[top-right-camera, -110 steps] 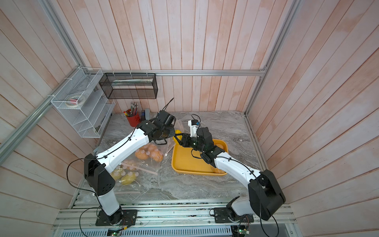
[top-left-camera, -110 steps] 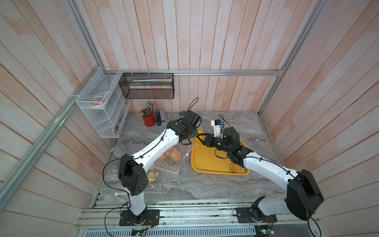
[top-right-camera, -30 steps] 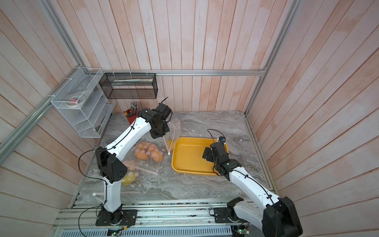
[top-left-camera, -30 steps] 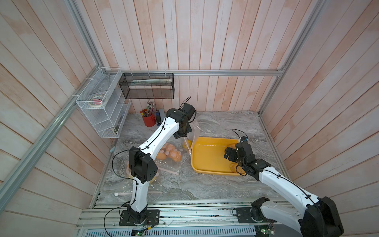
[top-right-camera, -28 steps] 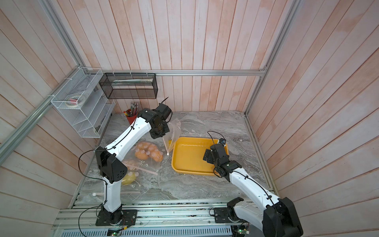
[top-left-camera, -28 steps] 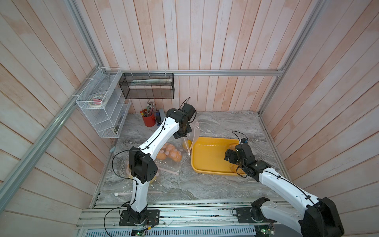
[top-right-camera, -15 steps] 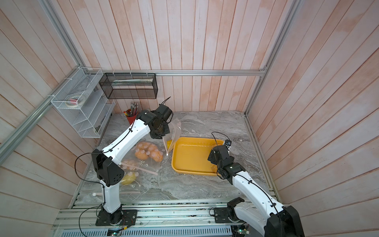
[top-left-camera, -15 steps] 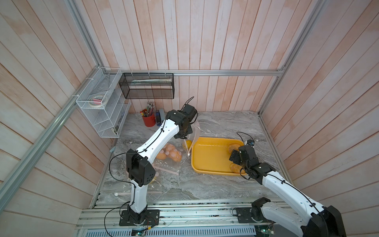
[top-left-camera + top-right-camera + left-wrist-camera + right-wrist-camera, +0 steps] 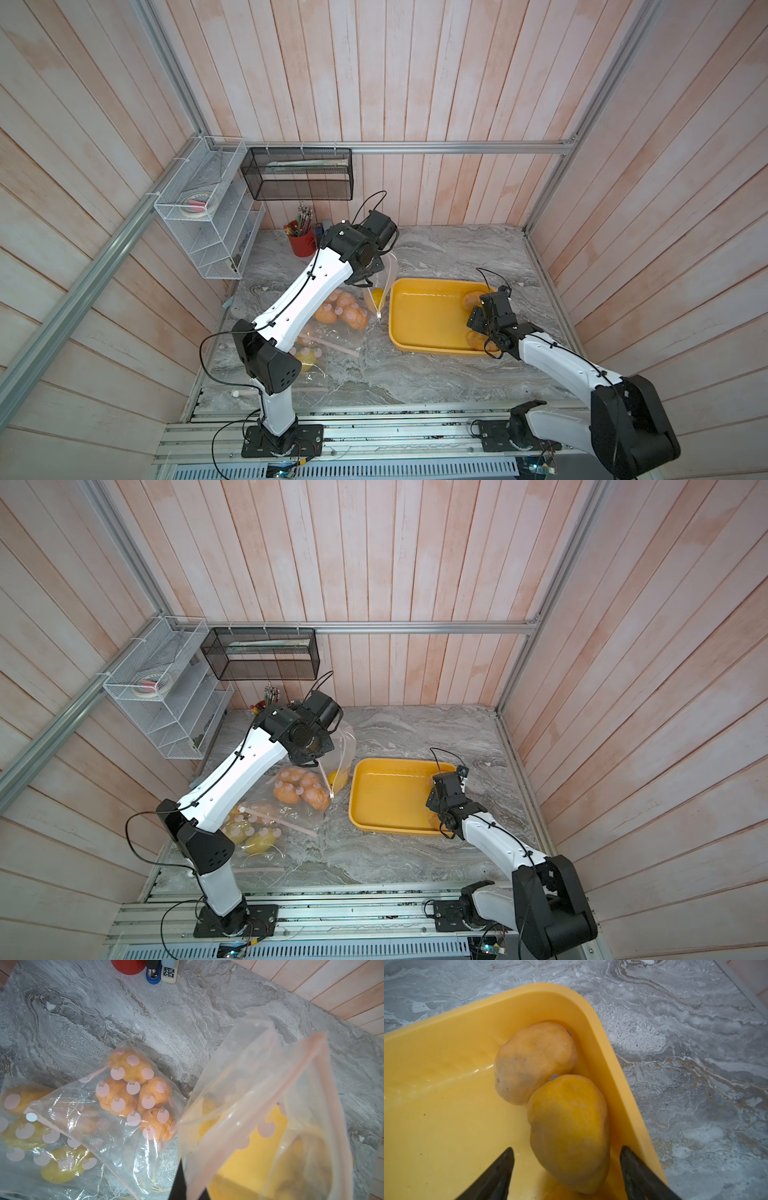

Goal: Put the potatoes into a zipper bag and zip it
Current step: Pick up the potato from the basket.

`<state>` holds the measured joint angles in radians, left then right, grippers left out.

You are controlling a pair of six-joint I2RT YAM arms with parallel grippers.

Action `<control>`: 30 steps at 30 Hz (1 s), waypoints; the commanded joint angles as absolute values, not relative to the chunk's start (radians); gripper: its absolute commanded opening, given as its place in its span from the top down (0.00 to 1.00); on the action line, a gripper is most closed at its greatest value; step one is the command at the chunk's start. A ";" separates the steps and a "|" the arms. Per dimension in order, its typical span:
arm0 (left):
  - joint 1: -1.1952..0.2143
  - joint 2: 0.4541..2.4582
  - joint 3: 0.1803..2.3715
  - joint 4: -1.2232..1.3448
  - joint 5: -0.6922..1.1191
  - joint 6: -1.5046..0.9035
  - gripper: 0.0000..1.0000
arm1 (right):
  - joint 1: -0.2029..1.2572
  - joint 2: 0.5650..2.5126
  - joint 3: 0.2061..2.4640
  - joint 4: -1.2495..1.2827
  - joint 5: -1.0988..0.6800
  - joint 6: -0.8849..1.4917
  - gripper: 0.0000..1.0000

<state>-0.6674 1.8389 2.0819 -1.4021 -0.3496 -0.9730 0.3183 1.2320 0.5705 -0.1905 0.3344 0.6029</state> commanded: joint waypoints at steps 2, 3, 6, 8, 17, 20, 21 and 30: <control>-0.667 1.895 2.104 -1.376 -0.350 -0.945 1.00 | 0.310 1.263 0.583 -0.164 0.326 0.595 0.39; -0.667 1.906 2.104 -1.368 -0.340 -0.936 1.00 | 0.310 1.267 0.585 -0.163 0.327 0.594 0.42; -0.667 1.951 2.130 -1.375 -0.331 -0.925 1.00 | 0.307 1.272 0.586 -0.162 0.324 0.594 0.51; -0.669 1.969 2.146 -1.391 -0.340 -0.928 1.00 | 0.305 1.267 0.587 -0.162 0.320 0.592 0.56; -0.670 1.947 2.111 -1.359 -0.328 -0.916 1.00 | 0.305 1.144 0.601 -0.212 0.242 0.580 0.73; -0.672 1.944 2.112 -1.355 -0.322 -0.908 1.00 | 0.305 1.070 0.597 -0.211 0.143 0.575 0.77; -0.672 1.943 2.110 -1.353 -0.322 -0.907 1.00 | 0.307 1.037 0.596 -0.206 0.093 0.574 0.78; -0.673 1.911 2.073 -1.295 -0.285 -0.869 1.00 | 0.473 0.764 0.672 -0.119 -0.225 0.643 0.85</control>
<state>-0.6689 1.9518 2.0892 -1.3293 -0.3084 -0.9001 0.4084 0.7963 0.6083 -0.1734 -0.1001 0.6132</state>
